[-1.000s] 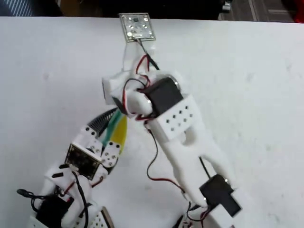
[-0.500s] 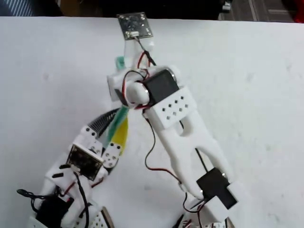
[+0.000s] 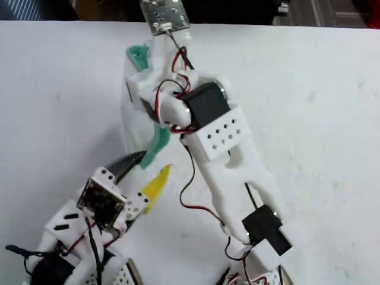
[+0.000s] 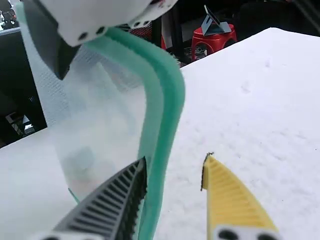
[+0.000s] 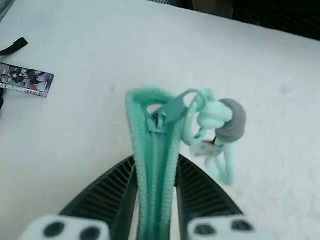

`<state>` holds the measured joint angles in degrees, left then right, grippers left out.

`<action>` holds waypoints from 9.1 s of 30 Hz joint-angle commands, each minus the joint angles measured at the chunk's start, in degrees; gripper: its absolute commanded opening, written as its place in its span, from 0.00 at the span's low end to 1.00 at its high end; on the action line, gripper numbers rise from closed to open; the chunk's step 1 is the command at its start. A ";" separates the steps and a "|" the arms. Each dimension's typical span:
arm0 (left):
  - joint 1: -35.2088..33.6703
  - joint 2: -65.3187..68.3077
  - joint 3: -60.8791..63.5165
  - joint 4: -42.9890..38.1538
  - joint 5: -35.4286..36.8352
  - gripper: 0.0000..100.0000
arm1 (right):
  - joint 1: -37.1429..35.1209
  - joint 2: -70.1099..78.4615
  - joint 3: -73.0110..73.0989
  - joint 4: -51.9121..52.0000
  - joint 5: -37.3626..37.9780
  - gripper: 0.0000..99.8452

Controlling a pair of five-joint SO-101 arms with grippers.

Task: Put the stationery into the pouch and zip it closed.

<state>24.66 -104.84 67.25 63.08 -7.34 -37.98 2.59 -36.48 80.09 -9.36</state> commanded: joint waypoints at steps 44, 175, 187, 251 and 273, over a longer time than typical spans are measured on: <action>-24.04 0.04 11.87 -22.42 15.38 0.20 | 27.12 17.27 47.74 -31.34 16.00 0.02; -29.76 0.31 -44.40 22.42 -2.46 0.02 | 29.05 -106.07 42.55 15.60 14.51 0.02; -29.58 0.31 -23.74 10.46 -6.24 0.02 | 29.14 -106.07 47.12 14.81 14.95 0.02; -29.58 0.48 29.71 9.58 -5.80 0.02 | 25.89 -105.71 133.27 -16.66 9.58 0.02; -29.76 0.48 29.71 10.55 -5.80 0.02 | 25.80 -105.71 133.27 -7.52 14.24 0.02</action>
<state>-5.41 -103.52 97.14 73.19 -12.97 -12.40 -102.81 96.35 72.18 4.18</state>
